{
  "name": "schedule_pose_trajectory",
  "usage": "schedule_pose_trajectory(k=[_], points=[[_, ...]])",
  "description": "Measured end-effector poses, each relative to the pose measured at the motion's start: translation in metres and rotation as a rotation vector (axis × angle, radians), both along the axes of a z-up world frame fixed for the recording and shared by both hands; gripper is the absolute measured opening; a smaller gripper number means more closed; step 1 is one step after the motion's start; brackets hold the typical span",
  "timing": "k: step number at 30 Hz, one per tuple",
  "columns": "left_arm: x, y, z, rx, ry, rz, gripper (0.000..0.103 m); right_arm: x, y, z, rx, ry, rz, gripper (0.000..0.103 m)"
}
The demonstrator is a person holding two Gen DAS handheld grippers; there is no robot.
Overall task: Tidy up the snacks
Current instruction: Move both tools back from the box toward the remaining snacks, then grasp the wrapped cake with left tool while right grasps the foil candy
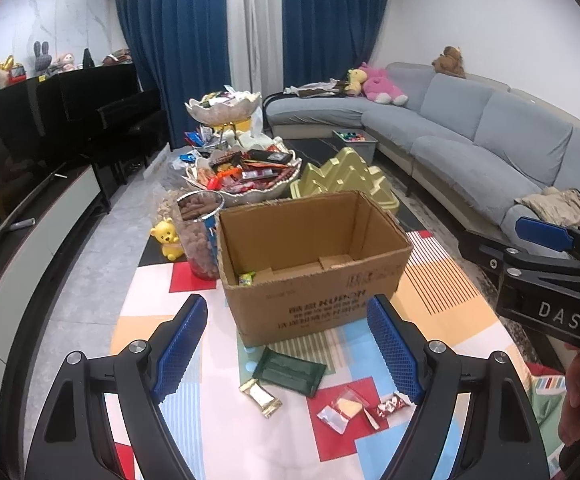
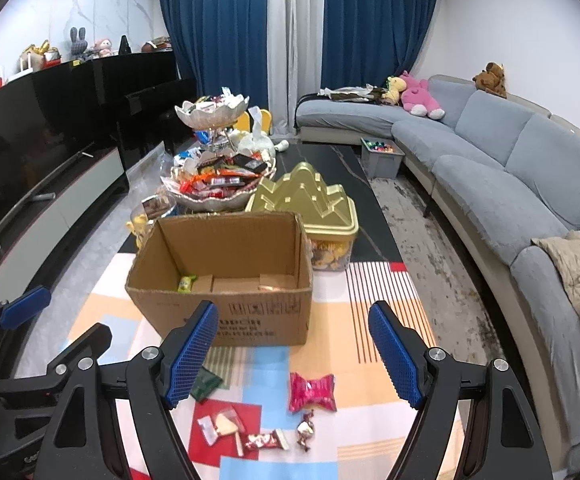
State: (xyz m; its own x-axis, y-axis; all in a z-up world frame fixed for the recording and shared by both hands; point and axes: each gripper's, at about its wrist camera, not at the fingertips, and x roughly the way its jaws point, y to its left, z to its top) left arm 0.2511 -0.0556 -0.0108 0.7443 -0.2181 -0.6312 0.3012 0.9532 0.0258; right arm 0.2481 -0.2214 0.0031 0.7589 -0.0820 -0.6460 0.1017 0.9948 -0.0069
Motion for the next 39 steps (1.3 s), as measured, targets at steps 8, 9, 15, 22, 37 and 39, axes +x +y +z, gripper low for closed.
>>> schedule_pose_trajectory(k=[8,9,15,22,37,39], points=[[-0.013,-0.004,-0.018,0.028,0.013,-0.064,0.082,-0.009,-0.002,-0.016,-0.006,0.035,-0.012,0.078],[-0.014,-0.005,-0.021,0.032,0.018,-0.071,0.082,-0.010,-0.002,-0.018,-0.007,0.039,-0.013,0.078],[-0.021,-0.011,-0.037,0.049,0.042,-0.122,0.082,-0.019,-0.005,-0.038,0.004,0.081,-0.029,0.078],[-0.023,-0.012,-0.060,0.063,0.070,-0.176,0.082,-0.027,-0.005,-0.064,0.012,0.136,-0.040,0.078],[-0.022,-0.019,-0.110,0.117,0.116,-0.324,0.082,-0.035,-0.007,-0.115,0.022,0.207,-0.088,0.078],[-0.022,-0.019,-0.117,0.113,0.130,-0.340,0.082,-0.034,-0.007,-0.120,0.024,0.214,-0.091,0.078]])
